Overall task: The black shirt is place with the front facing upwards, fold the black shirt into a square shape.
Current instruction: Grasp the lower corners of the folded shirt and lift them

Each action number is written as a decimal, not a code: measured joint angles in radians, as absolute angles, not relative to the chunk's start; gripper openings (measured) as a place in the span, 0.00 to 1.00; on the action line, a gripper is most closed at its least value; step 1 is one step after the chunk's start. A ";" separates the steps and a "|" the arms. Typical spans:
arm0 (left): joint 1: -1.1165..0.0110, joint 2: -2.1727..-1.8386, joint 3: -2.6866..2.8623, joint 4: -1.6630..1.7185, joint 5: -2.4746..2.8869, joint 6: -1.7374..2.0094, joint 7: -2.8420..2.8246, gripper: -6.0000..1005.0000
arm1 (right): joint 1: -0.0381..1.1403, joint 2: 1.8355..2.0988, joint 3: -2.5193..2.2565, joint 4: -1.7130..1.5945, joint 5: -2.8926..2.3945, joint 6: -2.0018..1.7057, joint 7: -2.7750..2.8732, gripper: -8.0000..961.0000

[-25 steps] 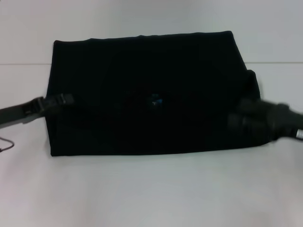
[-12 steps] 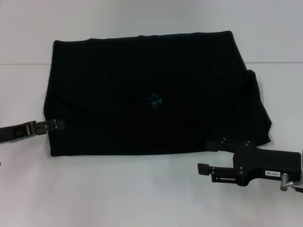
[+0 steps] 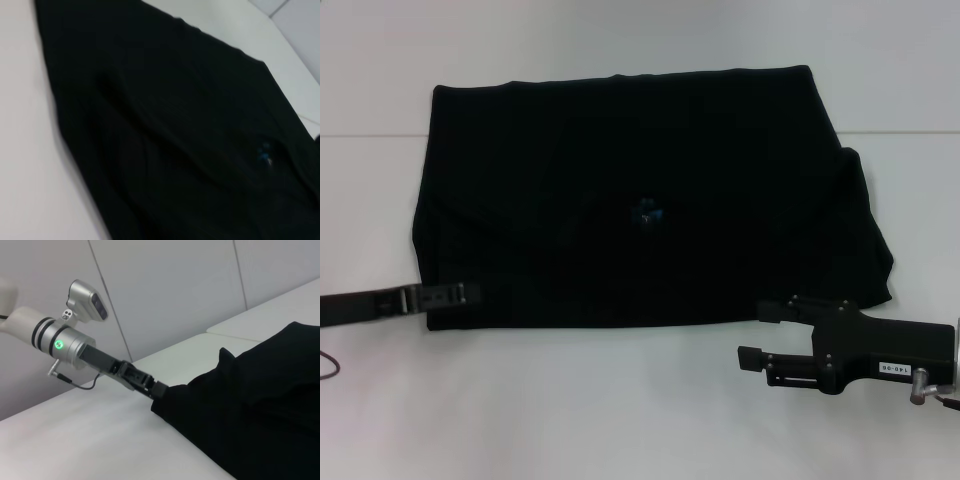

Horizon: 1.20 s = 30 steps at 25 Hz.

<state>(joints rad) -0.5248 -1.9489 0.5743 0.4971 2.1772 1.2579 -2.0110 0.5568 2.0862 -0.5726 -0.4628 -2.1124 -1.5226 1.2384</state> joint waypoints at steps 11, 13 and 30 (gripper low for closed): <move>-0.532 -1.953 0.628 0.506 2.179 1.262 -2.023 0.81 | 0.548 2.084 -0.564 -0.463 -2.112 -1.527 1.240 0.84; -0.533 -1.953 0.630 0.507 2.185 1.260 -2.027 0.75 | 0.544 2.081 -0.562 -0.463 -2.109 -1.531 1.245 0.84; -0.545 -1.945 0.628 0.509 2.203 1.291 -2.029 0.16 | 0.604 1.905 -0.571 -0.670 -2.145 -1.516 2.047 0.84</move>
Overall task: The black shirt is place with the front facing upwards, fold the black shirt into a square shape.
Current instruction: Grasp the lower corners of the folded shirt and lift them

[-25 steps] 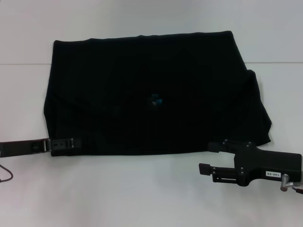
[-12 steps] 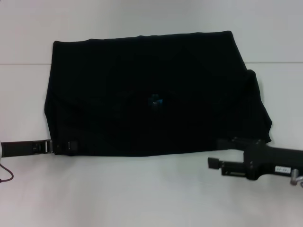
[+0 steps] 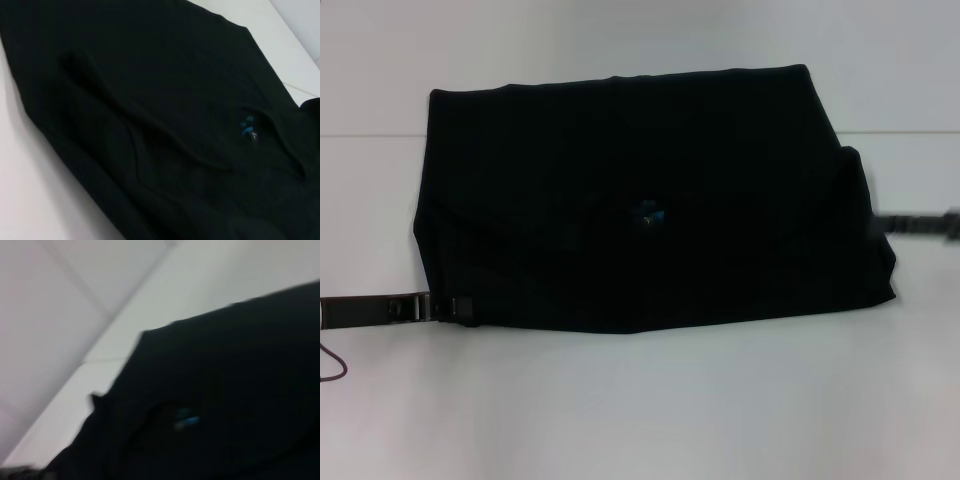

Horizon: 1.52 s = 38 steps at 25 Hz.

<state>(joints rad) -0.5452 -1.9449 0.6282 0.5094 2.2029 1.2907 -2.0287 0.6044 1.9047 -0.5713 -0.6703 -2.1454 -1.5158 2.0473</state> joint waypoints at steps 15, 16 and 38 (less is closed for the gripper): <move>-0.554 -1.937 0.626 0.509 2.203 1.336 -2.035 0.04 | 0.807 1.875 -0.685 -0.622 -2.544 -1.280 2.460 0.84; -0.554 -1.936 0.626 0.509 2.203 1.337 -2.036 0.04 | 0.810 1.879 -0.703 -0.610 -2.545 -1.267 2.462 0.84; -0.557 -1.934 0.621 0.506 2.197 1.347 -2.040 0.04 | 0.828 1.920 -0.783 -0.502 -2.548 -1.154 2.456 0.84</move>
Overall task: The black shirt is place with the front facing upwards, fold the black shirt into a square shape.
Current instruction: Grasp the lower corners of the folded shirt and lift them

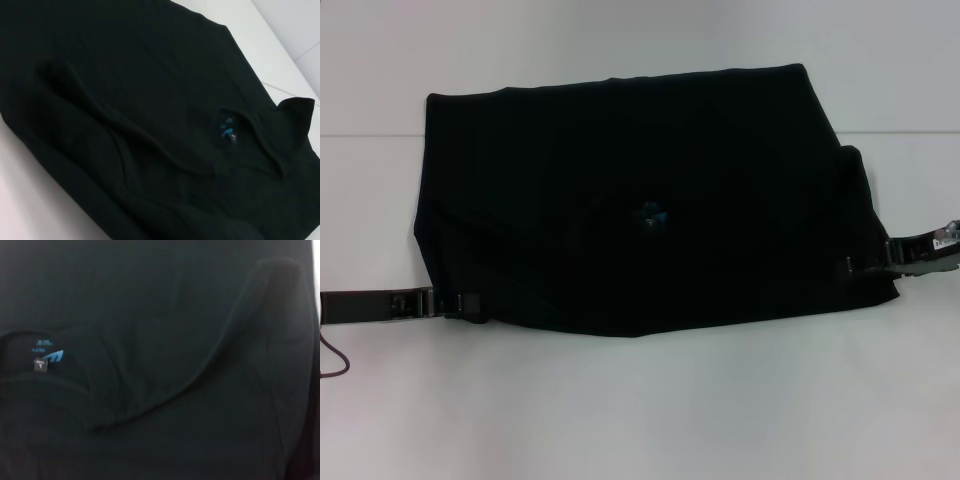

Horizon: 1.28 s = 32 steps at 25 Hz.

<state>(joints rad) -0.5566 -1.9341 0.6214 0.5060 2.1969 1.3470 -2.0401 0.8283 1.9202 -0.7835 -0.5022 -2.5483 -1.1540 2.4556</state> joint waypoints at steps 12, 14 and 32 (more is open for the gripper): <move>-0.562 -1.934 0.621 0.506 2.197 1.348 -2.053 0.04 | 0.830 1.928 -0.799 -0.502 -2.549 -1.155 2.456 0.83; -0.562 -1.934 0.621 0.507 2.197 1.348 -2.054 0.04 | 0.830 1.929 -0.799 -0.502 -2.549 -1.159 2.458 0.83; -0.563 -1.933 0.618 0.506 2.193 1.349 -2.066 0.04 | 0.825 1.927 -0.834 -0.505 -2.553 -1.168 2.467 0.56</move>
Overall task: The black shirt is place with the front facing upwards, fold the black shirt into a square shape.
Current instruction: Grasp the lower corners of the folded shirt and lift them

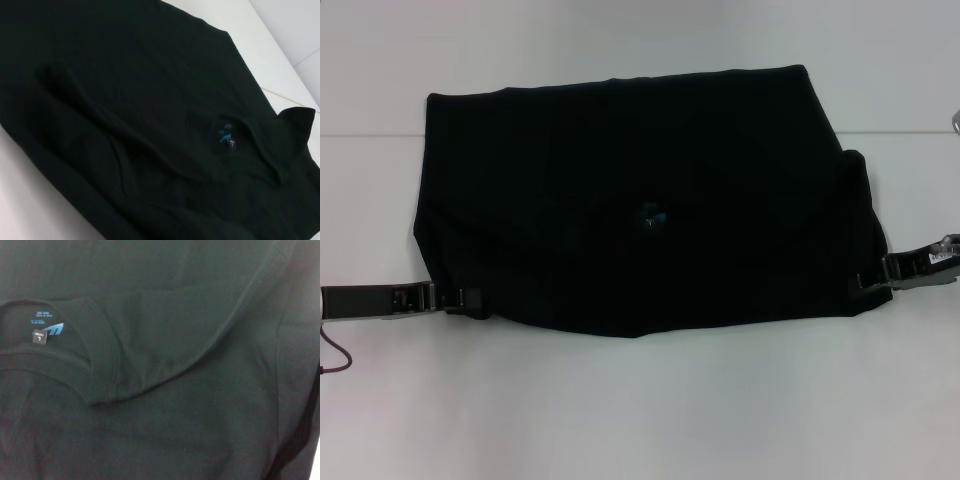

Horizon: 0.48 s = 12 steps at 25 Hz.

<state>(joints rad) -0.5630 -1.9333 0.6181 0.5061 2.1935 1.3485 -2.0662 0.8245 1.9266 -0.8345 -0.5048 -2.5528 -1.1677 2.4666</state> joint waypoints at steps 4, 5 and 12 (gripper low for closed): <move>-0.563 -1.933 0.618 0.505 2.193 1.349 -2.066 0.04 | 0.823 1.927 -0.832 -0.509 -2.553 -1.170 2.467 0.41; -0.563 -1.933 0.618 0.505 2.193 1.349 -2.066 0.04 | 0.822 1.926 -0.832 -0.510 -2.553 -1.171 2.467 0.37; -0.567 -1.930 0.618 0.504 2.194 1.354 -2.083 0.04 | 0.820 1.919 -0.832 -0.513 -2.552 -1.183 2.467 0.16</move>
